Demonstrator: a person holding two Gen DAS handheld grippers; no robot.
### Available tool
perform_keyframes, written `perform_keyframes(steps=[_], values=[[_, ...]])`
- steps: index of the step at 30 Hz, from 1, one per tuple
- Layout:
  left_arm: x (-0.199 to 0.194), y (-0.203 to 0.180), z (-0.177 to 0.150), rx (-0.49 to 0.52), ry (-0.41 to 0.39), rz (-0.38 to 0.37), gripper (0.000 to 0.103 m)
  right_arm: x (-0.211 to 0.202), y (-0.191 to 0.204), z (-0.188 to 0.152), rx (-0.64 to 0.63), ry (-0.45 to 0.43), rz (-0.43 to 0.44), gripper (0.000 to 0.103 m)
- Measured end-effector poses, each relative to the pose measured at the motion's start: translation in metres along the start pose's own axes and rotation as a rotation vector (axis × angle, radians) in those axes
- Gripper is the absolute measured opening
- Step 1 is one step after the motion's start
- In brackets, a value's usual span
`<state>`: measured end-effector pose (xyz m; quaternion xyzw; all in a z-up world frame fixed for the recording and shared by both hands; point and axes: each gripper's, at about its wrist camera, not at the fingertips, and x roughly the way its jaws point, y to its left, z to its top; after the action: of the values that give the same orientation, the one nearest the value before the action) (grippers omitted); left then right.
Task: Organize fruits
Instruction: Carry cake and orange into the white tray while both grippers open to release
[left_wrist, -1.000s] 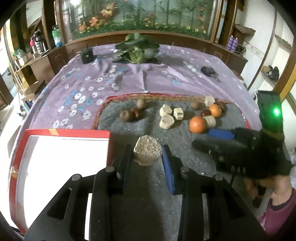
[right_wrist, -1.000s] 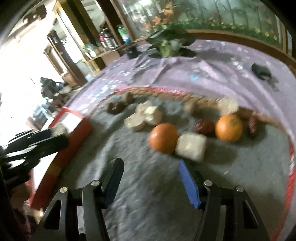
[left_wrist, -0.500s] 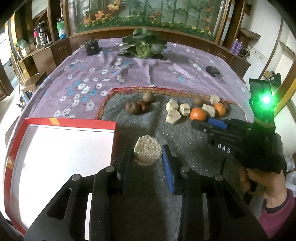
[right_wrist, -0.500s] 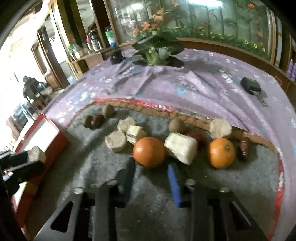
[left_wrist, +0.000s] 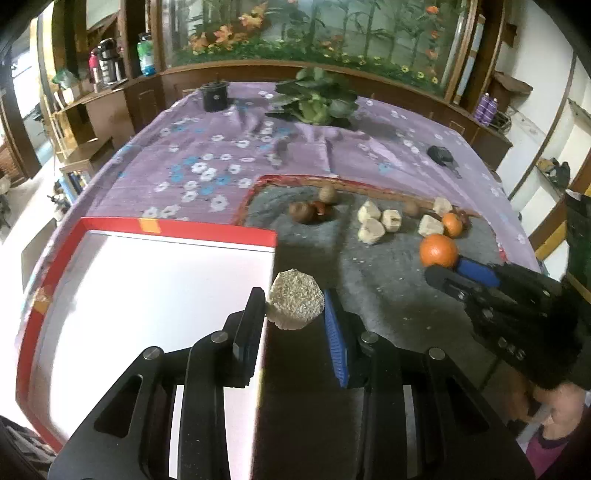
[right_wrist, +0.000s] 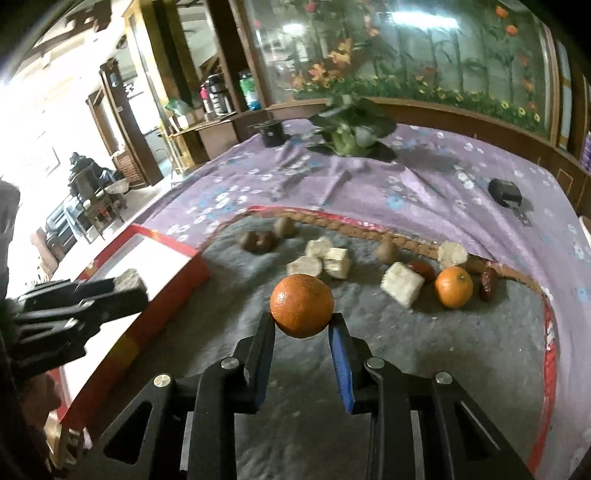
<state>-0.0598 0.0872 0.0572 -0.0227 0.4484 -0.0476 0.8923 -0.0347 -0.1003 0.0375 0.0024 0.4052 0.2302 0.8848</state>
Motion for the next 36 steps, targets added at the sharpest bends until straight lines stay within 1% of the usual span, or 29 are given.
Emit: perform_keyframes(steps=[4, 15, 22, 27, 30, 34, 36], values=[[-0.004, 0.012, -0.004, -0.019, -0.001, 0.027, 0.031, -0.005, 0.019, -0.003, -0.01, -0.003, 0.03, 0.029], [-0.008, 0.069, -0.015, -0.095, 0.005, 0.125, 0.031, 0.008, 0.094, 0.009, -0.144, 0.028, 0.128, 0.029], [0.0, 0.105, -0.017, -0.159, 0.036, 0.136, 0.031, 0.032, 0.134, 0.02, -0.205, 0.074, 0.177, 0.029], [0.011, 0.123, -0.015, -0.202, 0.061, 0.138, 0.031, 0.054, 0.156, 0.024, -0.252, 0.117, 0.18, 0.029], [0.019, 0.128, -0.012, -0.213, 0.08, 0.132, 0.031, 0.071, 0.161, 0.025, -0.26, 0.152, 0.173, 0.029], [0.03, 0.134, -0.007, -0.222, 0.099, 0.149, 0.031, 0.087, 0.167, 0.028, -0.273, 0.191, 0.159, 0.029], [0.037, 0.138, -0.005, -0.241, 0.121, 0.135, 0.031, 0.095, 0.166, 0.03, -0.272, 0.202, 0.15, 0.029]])
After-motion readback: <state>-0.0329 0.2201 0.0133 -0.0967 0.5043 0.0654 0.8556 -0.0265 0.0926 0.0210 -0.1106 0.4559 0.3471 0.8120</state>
